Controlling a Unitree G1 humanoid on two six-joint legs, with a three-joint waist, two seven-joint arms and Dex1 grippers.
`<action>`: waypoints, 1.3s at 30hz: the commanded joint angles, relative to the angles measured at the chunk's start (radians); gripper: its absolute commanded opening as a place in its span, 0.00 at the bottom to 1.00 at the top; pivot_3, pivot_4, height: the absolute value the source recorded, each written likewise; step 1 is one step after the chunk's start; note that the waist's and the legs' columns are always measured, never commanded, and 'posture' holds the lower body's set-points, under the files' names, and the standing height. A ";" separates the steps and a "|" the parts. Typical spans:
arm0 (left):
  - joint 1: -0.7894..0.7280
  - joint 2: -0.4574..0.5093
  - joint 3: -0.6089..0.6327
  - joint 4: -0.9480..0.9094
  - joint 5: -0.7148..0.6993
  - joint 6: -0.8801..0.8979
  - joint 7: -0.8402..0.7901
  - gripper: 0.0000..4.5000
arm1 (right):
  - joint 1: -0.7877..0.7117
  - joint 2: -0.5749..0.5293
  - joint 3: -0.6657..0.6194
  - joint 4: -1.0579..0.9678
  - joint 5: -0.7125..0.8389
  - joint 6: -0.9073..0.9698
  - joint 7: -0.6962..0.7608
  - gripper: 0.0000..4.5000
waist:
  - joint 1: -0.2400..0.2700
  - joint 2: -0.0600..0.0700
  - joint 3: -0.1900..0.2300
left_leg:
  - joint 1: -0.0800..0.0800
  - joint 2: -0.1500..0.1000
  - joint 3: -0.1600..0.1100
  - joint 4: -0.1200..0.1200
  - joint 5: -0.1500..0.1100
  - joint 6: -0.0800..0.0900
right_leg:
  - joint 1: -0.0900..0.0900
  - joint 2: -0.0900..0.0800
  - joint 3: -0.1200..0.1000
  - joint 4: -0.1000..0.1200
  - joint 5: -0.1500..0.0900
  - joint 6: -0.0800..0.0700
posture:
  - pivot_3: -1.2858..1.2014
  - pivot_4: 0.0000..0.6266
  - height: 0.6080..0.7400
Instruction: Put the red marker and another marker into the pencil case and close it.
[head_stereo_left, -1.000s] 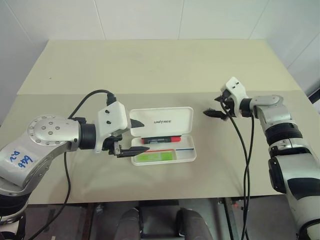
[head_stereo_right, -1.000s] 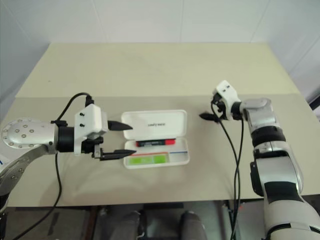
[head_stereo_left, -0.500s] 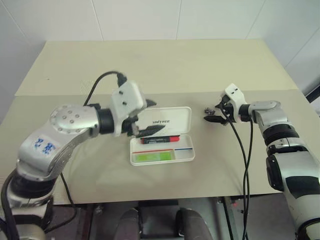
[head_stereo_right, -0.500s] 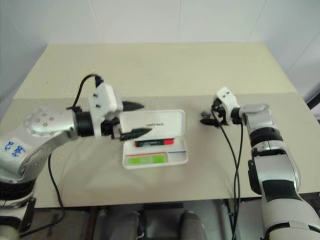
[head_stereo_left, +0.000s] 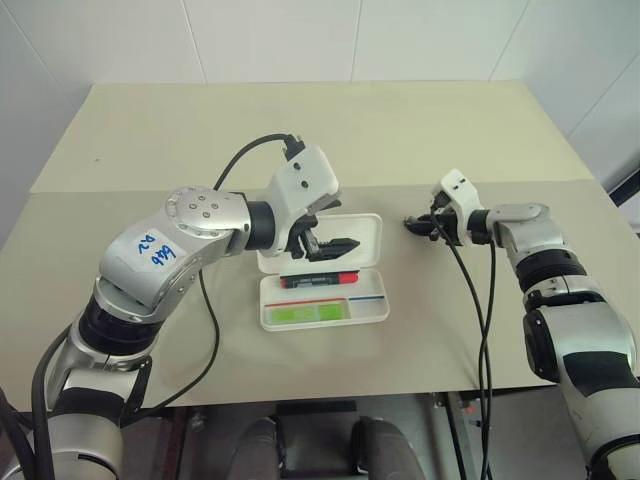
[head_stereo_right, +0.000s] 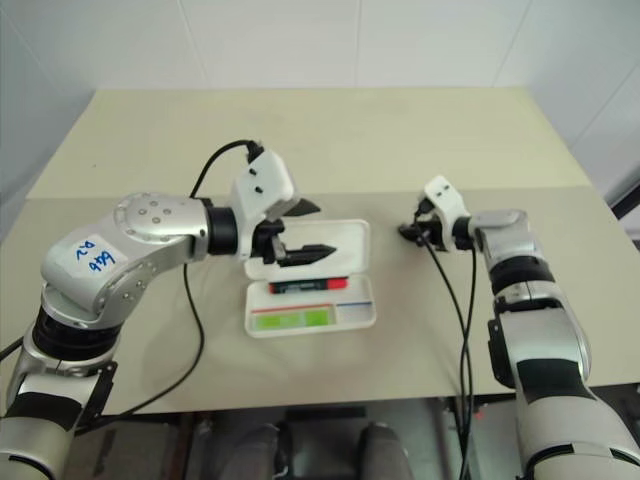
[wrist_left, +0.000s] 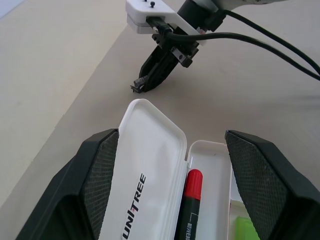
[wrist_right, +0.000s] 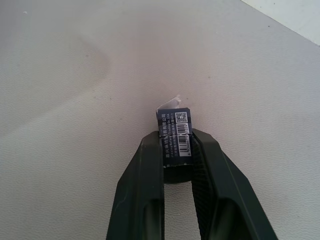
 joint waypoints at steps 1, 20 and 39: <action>-0.022 0.018 0.025 -0.035 0.010 -0.004 -0.016 0.81 | 0.015 -0.053 -0.027 -0.121 0.039 -0.021 0.107 0.08 | 0.002 0.000 0.000 | 0.000 0.000 0.000 -0.001 0.000 0.000 | -0.001 0.000 0.000 0.000 0.000 0.000 | 0.52 0.24 1.00; 0.212 0.275 0.244 -0.139 -0.104 -0.150 -0.322 0.81 | 0.425 -0.266 0.023 -1.388 0.438 0.439 0.345 0.08 | 0.021 0.004 0.002 | -0.004 0.000 0.001 -0.001 0.000 0.000 | -0.006 0.000 0.001 -0.001 0.000 0.000 | 0.52 0.24 1.00; 0.409 0.393 0.304 -0.241 -0.158 -0.187 -0.360 0.81 | 0.464 -0.238 0.227 -1.241 0.295 0.265 0.376 0.08 | 0.029 0.003 0.002 | -0.005 -0.001 0.001 0.000 -0.001 0.001 | -0.006 0.000 0.000 -0.002 0.000 0.000 | 0.52 0.24 1.00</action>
